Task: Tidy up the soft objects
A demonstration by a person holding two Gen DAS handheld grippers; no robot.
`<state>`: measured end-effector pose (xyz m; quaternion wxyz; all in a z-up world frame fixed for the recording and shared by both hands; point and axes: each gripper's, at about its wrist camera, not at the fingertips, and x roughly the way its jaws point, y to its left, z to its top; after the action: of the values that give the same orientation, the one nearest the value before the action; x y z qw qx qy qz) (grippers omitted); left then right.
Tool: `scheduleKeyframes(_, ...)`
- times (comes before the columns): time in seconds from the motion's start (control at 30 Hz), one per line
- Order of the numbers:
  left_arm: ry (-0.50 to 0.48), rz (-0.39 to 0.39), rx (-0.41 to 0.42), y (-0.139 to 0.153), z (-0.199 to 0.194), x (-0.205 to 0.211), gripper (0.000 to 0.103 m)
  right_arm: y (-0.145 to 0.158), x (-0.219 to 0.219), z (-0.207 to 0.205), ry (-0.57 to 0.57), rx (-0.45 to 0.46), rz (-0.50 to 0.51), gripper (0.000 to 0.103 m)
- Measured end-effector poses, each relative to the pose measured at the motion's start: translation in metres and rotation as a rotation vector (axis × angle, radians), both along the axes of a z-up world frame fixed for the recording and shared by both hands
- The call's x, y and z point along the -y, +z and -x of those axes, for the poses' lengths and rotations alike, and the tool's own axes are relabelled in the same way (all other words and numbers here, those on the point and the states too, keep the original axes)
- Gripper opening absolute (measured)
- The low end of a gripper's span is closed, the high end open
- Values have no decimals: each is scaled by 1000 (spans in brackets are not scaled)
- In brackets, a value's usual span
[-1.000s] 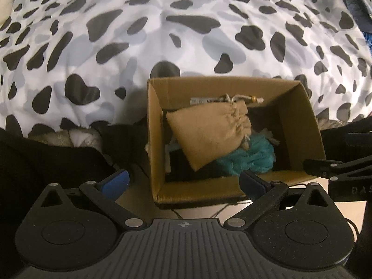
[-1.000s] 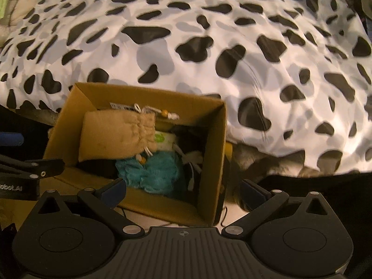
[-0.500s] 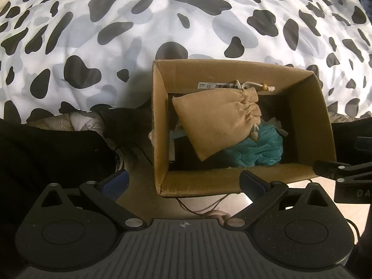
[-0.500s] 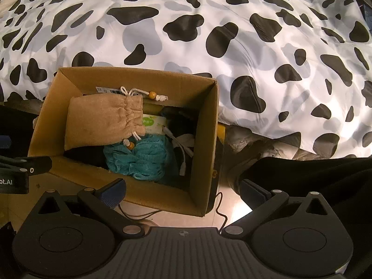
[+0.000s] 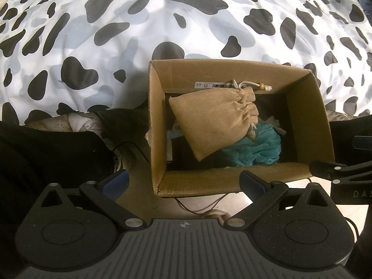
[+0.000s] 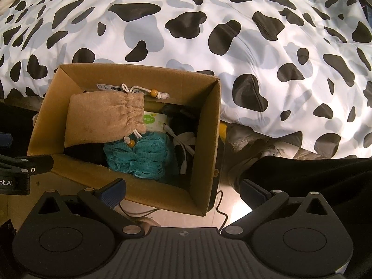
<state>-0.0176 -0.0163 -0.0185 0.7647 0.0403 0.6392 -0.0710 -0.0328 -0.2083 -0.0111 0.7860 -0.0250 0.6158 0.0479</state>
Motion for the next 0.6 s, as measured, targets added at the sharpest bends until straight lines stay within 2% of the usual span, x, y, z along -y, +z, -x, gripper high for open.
scheduleKeyframes(0.6,-15,-3,0,0,0,2,103,-1,-2,0,7,-6,4,103)
